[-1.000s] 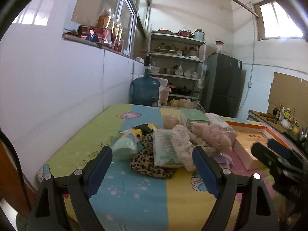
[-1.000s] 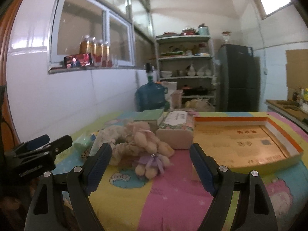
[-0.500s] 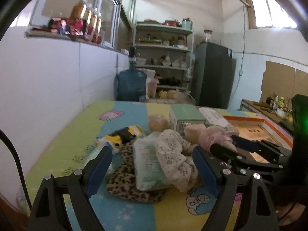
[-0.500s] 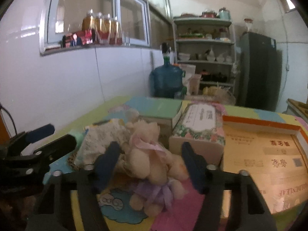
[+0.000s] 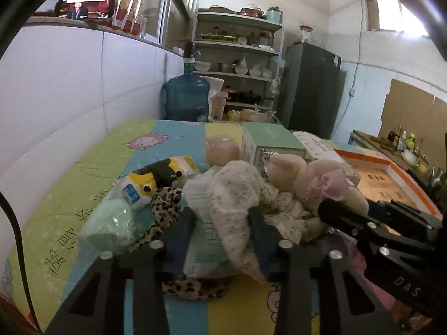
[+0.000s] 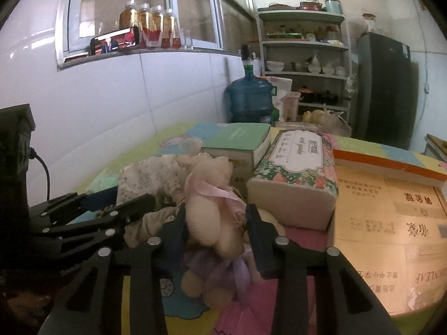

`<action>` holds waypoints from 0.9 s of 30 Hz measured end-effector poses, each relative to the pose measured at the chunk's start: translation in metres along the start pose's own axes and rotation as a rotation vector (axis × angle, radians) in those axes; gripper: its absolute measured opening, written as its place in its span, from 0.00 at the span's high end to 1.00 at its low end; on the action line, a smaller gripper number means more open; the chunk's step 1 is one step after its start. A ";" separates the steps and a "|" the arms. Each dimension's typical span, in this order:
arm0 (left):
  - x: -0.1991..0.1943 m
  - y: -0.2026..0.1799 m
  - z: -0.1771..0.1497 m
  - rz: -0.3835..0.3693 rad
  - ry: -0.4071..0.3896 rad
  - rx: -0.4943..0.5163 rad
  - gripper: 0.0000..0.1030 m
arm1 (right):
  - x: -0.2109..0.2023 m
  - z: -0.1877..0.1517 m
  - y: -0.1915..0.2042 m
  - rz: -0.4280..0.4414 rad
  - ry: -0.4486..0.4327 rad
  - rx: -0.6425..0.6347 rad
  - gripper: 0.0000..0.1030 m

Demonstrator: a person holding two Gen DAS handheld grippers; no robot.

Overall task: Organize soft objects
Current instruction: 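Grasp the cream lace scrunchie with the left tool while the right tool grasps the pink bunny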

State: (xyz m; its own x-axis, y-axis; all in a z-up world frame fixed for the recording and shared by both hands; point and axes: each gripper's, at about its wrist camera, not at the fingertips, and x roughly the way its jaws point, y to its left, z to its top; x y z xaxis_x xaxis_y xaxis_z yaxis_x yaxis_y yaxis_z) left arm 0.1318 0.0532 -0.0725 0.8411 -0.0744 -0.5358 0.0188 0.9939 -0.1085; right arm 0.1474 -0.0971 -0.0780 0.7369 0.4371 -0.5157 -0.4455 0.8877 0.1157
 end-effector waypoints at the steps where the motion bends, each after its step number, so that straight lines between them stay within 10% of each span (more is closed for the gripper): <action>1: -0.002 0.001 0.000 -0.002 -0.009 -0.008 0.77 | 0.000 0.001 0.001 0.003 -0.003 0.000 0.71; 8: -0.018 0.006 0.004 -0.032 -0.053 -0.052 0.92 | -0.008 0.001 -0.003 0.041 -0.029 0.025 0.81; 27: -0.083 -0.014 0.027 -0.074 -0.203 -0.013 0.93 | -0.079 0.018 -0.003 0.039 -0.201 0.033 0.82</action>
State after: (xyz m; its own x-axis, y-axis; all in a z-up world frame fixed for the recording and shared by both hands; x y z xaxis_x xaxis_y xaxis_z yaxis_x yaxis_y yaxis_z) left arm 0.0768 0.0474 -0.0037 0.9292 -0.1281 -0.3467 0.0787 0.9851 -0.1532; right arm 0.0994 -0.1323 -0.0224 0.8072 0.4887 -0.3310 -0.4617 0.8722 0.1617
